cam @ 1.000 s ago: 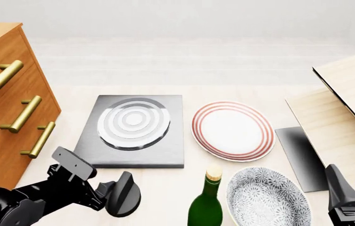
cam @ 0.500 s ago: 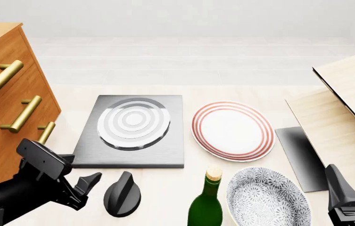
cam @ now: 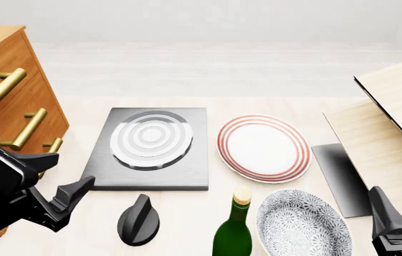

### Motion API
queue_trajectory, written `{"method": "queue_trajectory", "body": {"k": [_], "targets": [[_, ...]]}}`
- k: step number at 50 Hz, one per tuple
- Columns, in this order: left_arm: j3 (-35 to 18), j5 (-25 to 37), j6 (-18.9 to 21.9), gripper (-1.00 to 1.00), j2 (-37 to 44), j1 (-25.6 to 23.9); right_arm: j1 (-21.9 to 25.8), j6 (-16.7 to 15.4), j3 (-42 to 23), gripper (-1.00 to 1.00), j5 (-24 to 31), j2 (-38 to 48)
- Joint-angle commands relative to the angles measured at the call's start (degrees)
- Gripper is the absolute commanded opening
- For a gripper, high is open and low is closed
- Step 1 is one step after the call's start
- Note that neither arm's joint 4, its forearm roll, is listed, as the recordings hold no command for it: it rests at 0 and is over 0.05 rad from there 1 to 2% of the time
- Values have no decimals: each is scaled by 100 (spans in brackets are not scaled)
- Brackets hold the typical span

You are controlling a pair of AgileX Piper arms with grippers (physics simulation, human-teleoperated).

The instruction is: Turn on the stove.

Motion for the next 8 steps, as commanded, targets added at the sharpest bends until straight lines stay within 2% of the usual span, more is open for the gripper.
{"method": "queue_trajectory", "body": {"k": [1,8], "targets": [[-466,692,-12,100,-630,-57,14,-15,0,100,7,5],[-713,1009,55,100,-827,-96,30,-22,0,100,-13,39]]}}
